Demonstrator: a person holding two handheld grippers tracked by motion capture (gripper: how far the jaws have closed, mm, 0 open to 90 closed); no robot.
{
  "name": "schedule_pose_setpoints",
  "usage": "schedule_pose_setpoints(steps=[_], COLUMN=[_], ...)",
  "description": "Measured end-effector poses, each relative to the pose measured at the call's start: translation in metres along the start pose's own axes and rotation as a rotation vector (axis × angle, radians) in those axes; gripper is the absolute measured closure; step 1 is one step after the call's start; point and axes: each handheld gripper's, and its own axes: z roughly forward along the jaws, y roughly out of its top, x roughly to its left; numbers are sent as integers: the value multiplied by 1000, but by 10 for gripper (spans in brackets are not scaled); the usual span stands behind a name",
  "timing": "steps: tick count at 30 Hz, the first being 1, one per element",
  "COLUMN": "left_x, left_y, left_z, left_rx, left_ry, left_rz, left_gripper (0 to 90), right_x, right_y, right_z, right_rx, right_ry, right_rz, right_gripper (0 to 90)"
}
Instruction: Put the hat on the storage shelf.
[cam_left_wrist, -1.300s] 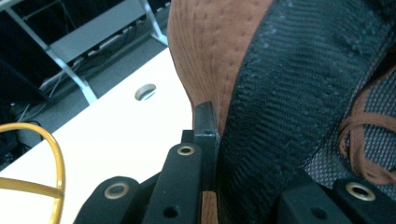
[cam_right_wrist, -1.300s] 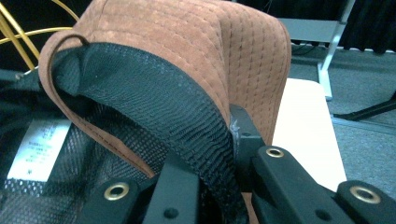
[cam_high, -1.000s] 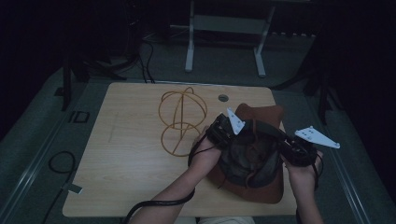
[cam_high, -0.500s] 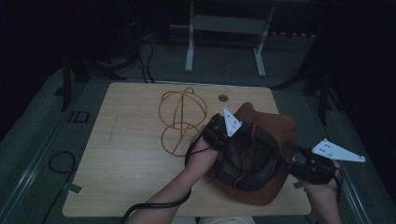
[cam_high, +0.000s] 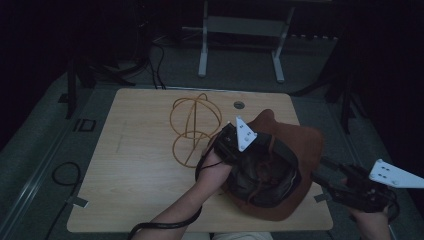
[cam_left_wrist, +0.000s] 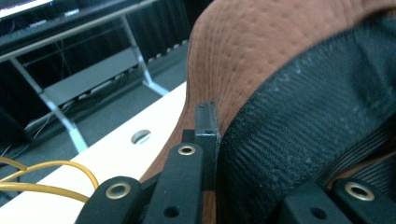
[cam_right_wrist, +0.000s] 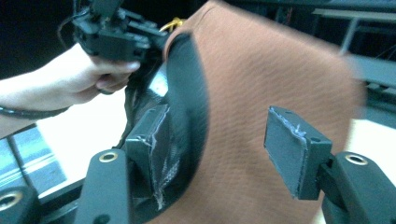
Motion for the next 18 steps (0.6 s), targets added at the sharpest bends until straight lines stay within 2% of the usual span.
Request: schedule_pose_setpoints(steps=[1,3,5,6,7,8,9,10,11,12,14,15,17,18], left_x=[0,1,2,4,5,7,8,11,13,16,18,19,17,17], left_y=[-1,-3,-6,-8,-10,-11,-12,-14,-15,-17,-18,-18,-18,-18], left_z=[-1,-5,-10,-14,-17,-21,-24,-26,-29,-31,-35,-37,-41,-42], left_rx=[-9,-21,-45,-68,-84,-94,-109,-136,-143,-179,-213,-244,-287,-323], left_ry=[-9,-17,-37,-62,-77,-78,-98,-125,-128,-173,-197,-239,-277,-319], left_rz=[9,2,-2,6,10,9,9,1,1,-11,-12,-16,-8,-10], left_gripper=[866,866,865,866,865,865,865,865,865,865,864,864,864,864], right_x=[-2,-9,-21,-27,-34,-38,-43,-45,-46,-45,-39,-36,-31,-30], right_y=[0,-3,-7,-9,-12,-14,-16,-18,-19,-20,-20,-20,-18,-17], right_z=[-3,-6,-8,-8,-8,-7,-4,-1,2,6,17,20,30,33], right_rx=[3,2,9,14,25,40,58,65,75,83,94,93,89,81], right_ry=[-55,-103,-131,-143,-172,-183,-188,-183,-169,-148,-98,-79,-33,-11], right_rz=[-19,-28,-2,12,28,35,36,42,44,34,3,-7,-21,-19], right_gripper=[414,422,438,439,450,453,454,455,455,454,453,451,451,451])
